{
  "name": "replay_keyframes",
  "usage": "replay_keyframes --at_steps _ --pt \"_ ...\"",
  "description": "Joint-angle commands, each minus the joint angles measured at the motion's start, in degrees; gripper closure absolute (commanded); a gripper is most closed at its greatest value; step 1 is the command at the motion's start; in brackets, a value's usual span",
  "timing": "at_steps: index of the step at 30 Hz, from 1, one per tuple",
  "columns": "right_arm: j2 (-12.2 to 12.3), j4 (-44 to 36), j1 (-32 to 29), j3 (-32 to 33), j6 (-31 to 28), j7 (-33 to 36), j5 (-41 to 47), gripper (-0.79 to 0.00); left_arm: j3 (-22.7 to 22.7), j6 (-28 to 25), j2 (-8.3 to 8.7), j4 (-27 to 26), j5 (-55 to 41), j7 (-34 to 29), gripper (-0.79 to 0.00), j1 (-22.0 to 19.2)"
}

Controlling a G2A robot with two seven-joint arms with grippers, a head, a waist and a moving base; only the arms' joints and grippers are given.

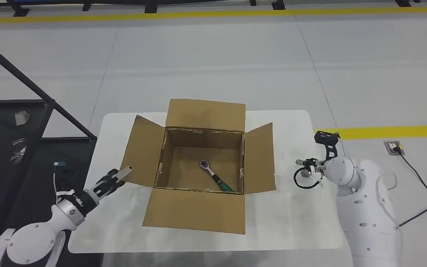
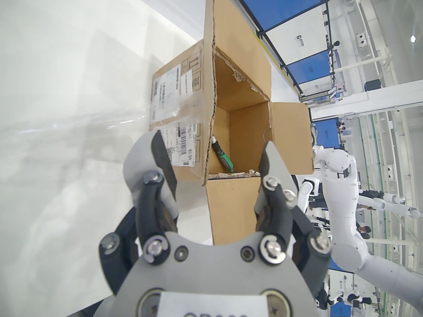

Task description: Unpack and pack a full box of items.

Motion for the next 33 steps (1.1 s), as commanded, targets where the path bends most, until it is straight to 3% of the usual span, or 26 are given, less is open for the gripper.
replay_keyframes --at_steps 1,3,5,9,11,13,18,24,29,33 --pt "0.1 1.7 1.0 -0.7 -0.4 1.5 0.0 -0.785 0.2 0.3 -0.02 -0.1 0.0 0.1 -0.785 -0.2" --pt "0.1 3.1 1.6 -1.0 -0.7 2.0 0.4 -0.77 0.3 0.6 -0.03 -0.1 0.1 0.1 -0.785 -0.4" --pt "0.2 4.6 2.3 -1.5 -0.8 2.8 0.3 -0.591 0.4 0.8 -0.02 -0.2 0.3 0.0 -0.785 -0.6" --pt "0.3 7.4 3.6 -2.3 -0.4 2.4 0.5 -0.545 0.5 1.1 -0.02 -0.4 0.6 0.1 -0.785 -0.8" --pt "0.3 9.1 4.3 -2.4 0.0 2.4 0.7 -0.409 0.5 1.2 -0.01 -0.6 0.8 0.0 -0.785 -0.8" --pt "0.4 11.6 5.4 -2.4 0.3 1.9 0.7 -0.456 0.6 1.3 -0.01 -0.9 1.0 0.1 -0.785 -0.8" --pt "0.8 15.6 7.3 -1.8 -0.8 -0.9 2.0 -0.391 0.6 1.6 -0.02 -1.3 1.4 0.3 -0.785 -0.7" --pt "1.3 18.4 8.4 -1.5 -1.8 -2.6 3.3 -0.413 0.7 2.0 -0.03 -1.6 1.7 0.3 -0.785 -0.7" --pt "1.5 21.2 9.8 -2.0 -2.3 -3.8 3.9 -0.372 0.6 2.1 -0.03 -1.6 1.9 0.3 -0.785 -0.8" --pt "1.5 21.9 10.5 -2.8 -3.2 -4.9 4.5 0.0 0.5 2.1 -0.04 -1.4 1.7 0.4 -0.785 -0.7"
